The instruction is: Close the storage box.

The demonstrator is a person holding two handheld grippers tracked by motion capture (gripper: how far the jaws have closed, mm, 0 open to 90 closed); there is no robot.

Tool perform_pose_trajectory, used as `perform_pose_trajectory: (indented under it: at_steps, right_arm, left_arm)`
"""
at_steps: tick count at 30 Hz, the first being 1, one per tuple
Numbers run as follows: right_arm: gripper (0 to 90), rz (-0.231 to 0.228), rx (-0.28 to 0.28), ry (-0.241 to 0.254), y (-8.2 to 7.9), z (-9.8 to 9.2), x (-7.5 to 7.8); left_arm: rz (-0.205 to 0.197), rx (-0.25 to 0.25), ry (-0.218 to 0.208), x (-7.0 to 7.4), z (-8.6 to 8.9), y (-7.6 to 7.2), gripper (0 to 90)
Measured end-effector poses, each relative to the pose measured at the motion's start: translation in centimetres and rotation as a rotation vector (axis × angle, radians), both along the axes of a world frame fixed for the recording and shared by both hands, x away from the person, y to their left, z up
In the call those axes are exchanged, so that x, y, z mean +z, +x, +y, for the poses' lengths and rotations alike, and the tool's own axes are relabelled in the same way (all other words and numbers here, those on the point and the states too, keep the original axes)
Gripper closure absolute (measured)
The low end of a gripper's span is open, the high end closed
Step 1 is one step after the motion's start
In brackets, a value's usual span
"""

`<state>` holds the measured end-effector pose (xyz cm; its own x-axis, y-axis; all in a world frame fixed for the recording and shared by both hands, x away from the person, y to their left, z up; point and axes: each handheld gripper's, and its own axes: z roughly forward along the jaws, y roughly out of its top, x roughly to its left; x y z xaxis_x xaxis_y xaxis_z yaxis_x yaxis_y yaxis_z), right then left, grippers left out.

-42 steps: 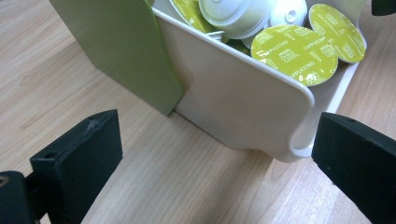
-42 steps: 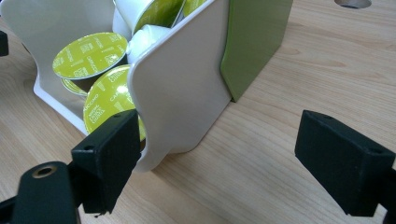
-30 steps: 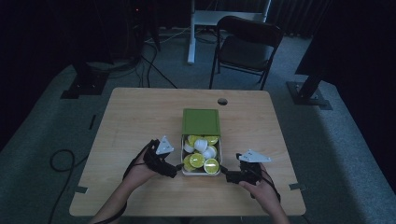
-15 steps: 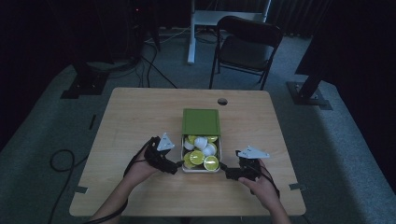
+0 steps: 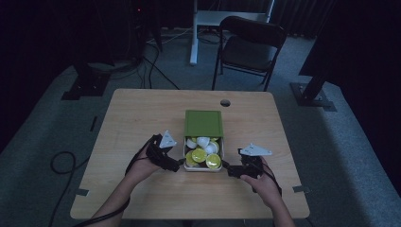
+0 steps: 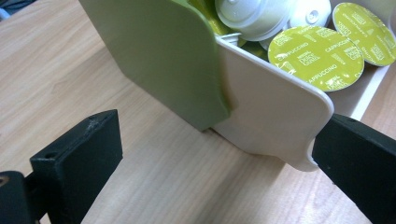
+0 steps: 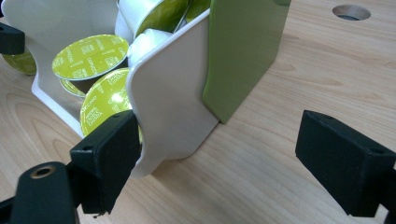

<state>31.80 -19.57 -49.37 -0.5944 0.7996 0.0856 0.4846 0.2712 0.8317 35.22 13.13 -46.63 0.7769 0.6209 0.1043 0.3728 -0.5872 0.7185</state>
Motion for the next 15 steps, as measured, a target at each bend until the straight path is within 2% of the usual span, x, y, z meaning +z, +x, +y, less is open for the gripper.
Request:
perform_pose_trajectory:
  at_steps: [5, 10, 15]
  right_arm:
    - [13.5, 0.002, -0.005, 0.002, 0.5, 0.1, 0.0]
    - [13.5, 0.001, -0.005, -0.004, 1.0, 0.2, 0.0]
    - [13.4, 0.003, -0.009, 0.005, 1.4, 0.2, -0.2]
  left_arm:
    - [-0.003, 0.007, 0.002, 0.2, -0.3, 0.6, 2.0]
    - [-0.001, 0.014, -0.017, 0.3, -0.5, 1.0, 1.9]
    - [-0.008, 0.021, -0.003, 0.4, -0.5, 1.4, 1.9]
